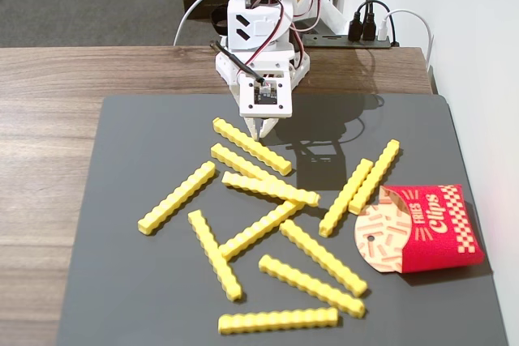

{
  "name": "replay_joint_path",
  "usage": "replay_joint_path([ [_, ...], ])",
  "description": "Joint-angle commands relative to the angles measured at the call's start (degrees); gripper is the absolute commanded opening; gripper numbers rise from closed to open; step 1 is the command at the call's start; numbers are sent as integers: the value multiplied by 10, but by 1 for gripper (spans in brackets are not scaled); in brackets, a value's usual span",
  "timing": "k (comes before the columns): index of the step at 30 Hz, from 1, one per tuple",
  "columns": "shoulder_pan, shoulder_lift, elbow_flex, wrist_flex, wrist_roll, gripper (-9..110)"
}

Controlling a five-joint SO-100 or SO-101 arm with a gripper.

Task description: Grab a fry

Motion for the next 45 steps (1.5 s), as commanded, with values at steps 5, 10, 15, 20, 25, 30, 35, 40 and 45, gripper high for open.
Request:
replay_joint_path([
  [5, 2, 3, -1, 6, -4, 1],
  [10, 2, 3, -1, 6, -4, 1],
  [15, 2, 3, -1, 6, -4, 1],
  [20, 2, 3, -1, 6, -4, 1],
  [25, 2, 3, -1, 6, -4, 1],
  [30, -29, 3, -1, 6, -3, 1],
  [35, -21, 4, -1, 6, -4, 1],
  [40, -20, -22, -1, -4, -16, 1],
  [45, -32, -56, -9, -21, -38, 1],
])
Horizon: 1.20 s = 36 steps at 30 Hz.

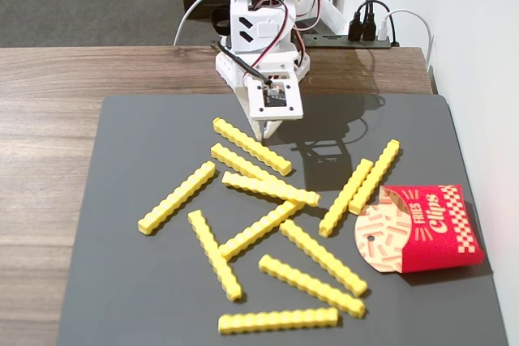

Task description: Grab a fry

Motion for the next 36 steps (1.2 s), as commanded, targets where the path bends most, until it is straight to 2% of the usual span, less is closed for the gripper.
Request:
replay_joint_path([
  [1, -10, -27, -16, -3, -5, 1],
  [14, -16, -155, -152, 63, -24, 1],
  [26, 51, -254, -276, 120, -172, 1],
  [36, 162, -304, -312, 134, -321, 1],
])
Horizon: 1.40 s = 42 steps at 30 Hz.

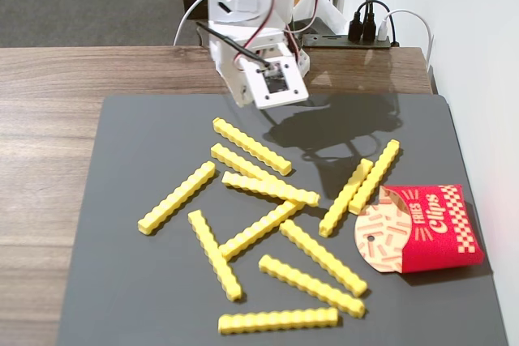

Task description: Grab a fry

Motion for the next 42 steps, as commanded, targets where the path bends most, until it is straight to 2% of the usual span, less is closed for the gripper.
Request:
replay_joint_path([
  [1, 40, -13, -25, 2, -62, 1],
  [6, 105, -28, -19, -12, -171, 1],
  [11, 130, -55, -8, -55, -226, 1],
  [14, 135, -69, -1, -83, -243, 8],
  [19, 137, -81, 27, -123, -260, 22],
  [42, 128, -117, 118, -228, -271, 19],
])
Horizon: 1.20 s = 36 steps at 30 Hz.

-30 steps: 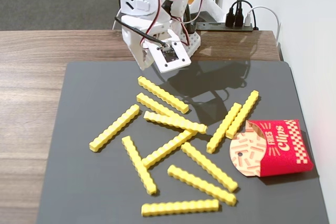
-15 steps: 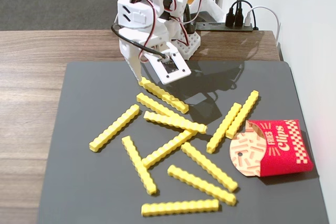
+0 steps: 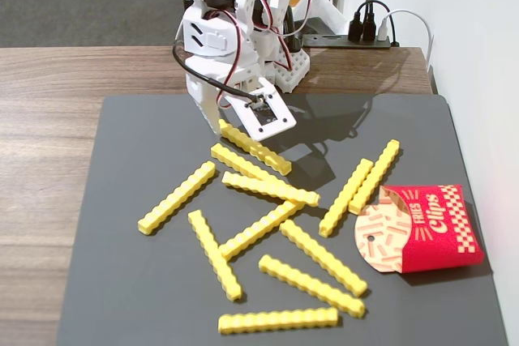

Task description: Grab a fry

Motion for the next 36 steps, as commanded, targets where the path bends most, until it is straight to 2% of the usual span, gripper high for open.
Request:
replay_joint_path([
  [1, 0, -2, 5, -9, -3, 19],
  [6, 2, -4, 20, -24, 0, 16],
  [13, 3, -7, 25, -33, 12, 2],
  [20, -4, -4, 18, -22, 34, 1],
  [26, -52, 18, -51, 70, 125, 1],
  [31, -122, 47, -83, 93, 281, 1],
  [36, -161, 69, -127, 127, 381, 1],
])
